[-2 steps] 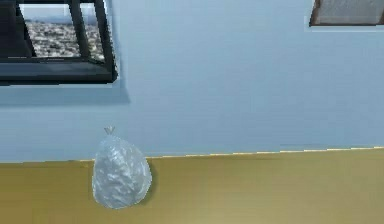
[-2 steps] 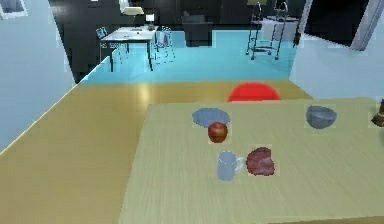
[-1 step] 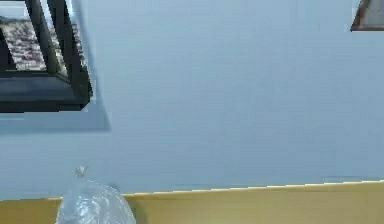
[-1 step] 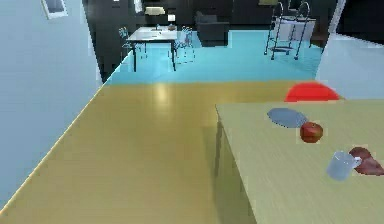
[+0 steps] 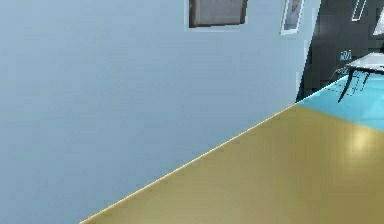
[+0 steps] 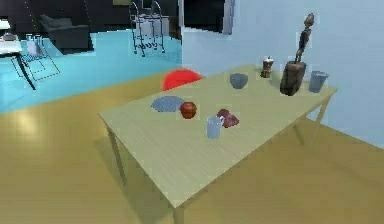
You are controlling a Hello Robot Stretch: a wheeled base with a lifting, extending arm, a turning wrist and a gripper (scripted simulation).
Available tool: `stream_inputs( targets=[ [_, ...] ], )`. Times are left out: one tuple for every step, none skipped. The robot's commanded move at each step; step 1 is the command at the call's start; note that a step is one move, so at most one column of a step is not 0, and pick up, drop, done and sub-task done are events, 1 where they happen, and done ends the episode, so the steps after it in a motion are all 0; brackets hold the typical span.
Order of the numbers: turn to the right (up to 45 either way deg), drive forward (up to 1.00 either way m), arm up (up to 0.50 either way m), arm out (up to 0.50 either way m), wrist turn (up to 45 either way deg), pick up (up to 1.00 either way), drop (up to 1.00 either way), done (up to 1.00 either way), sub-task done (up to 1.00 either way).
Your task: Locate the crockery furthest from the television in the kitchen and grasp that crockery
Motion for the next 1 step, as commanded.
stream_inputs(
  targets=[
    [0.0, 0.20, 0.00, 0.00, 0.0, 0.00, 0.00, 0.00, 0.00]
  ],
)
